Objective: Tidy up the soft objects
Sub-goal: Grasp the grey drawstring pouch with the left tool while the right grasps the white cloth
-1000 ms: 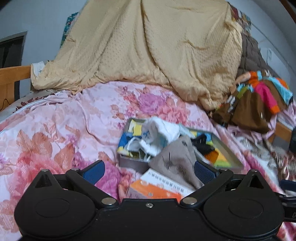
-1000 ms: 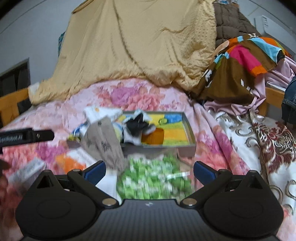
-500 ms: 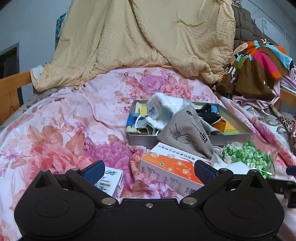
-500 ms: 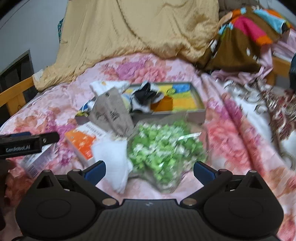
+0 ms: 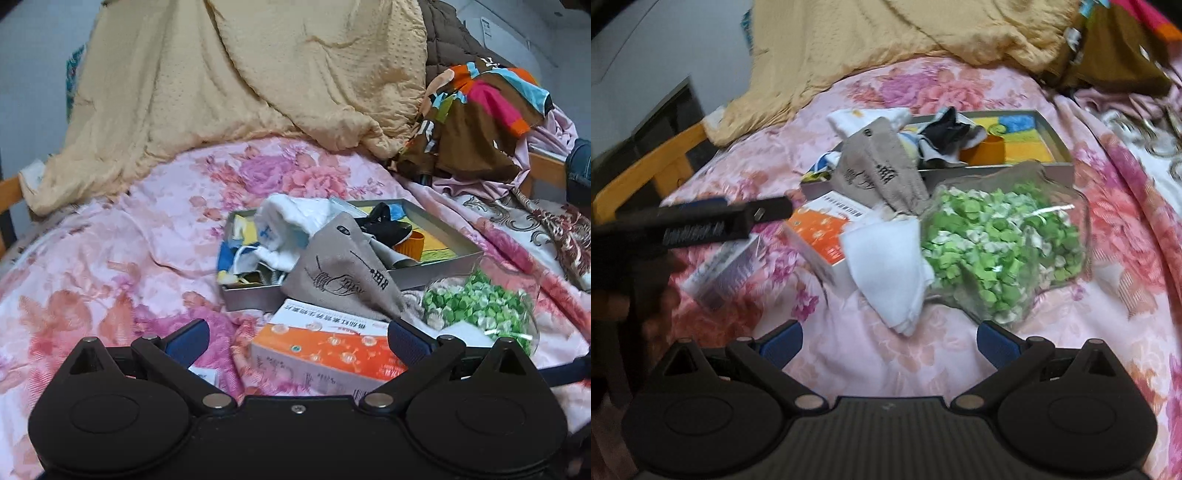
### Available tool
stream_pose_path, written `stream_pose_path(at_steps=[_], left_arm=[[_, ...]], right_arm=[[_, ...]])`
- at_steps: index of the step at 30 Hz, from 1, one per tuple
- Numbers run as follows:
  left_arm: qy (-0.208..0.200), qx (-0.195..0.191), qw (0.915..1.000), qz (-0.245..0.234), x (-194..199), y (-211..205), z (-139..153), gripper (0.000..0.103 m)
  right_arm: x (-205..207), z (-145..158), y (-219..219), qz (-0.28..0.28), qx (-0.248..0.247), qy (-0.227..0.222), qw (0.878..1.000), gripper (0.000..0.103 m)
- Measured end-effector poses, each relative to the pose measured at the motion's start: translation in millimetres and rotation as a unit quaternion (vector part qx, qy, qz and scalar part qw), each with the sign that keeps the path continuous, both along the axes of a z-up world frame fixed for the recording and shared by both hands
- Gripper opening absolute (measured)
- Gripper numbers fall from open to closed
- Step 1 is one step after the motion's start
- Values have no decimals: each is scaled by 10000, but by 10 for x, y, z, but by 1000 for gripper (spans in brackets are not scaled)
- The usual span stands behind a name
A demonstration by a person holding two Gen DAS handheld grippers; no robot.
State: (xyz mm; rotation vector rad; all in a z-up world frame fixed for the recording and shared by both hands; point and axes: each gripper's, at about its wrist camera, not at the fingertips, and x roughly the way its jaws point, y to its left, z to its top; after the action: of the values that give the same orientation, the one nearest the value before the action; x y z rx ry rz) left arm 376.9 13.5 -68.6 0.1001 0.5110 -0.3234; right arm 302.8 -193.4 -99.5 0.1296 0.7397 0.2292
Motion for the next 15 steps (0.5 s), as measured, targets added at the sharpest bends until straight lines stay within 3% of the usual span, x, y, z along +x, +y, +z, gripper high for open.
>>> stream_pose_path(at_steps=[9, 15], left_arm=[[311, -321, 9989, 168, 314, 10, -68, 102], [192, -203, 9995, 134, 410, -26, -82, 102]], right_arm=[[22, -47, 22, 174, 38, -202, 9996, 97], [77, -120, 24, 143, 213, -245, 9994, 92]])
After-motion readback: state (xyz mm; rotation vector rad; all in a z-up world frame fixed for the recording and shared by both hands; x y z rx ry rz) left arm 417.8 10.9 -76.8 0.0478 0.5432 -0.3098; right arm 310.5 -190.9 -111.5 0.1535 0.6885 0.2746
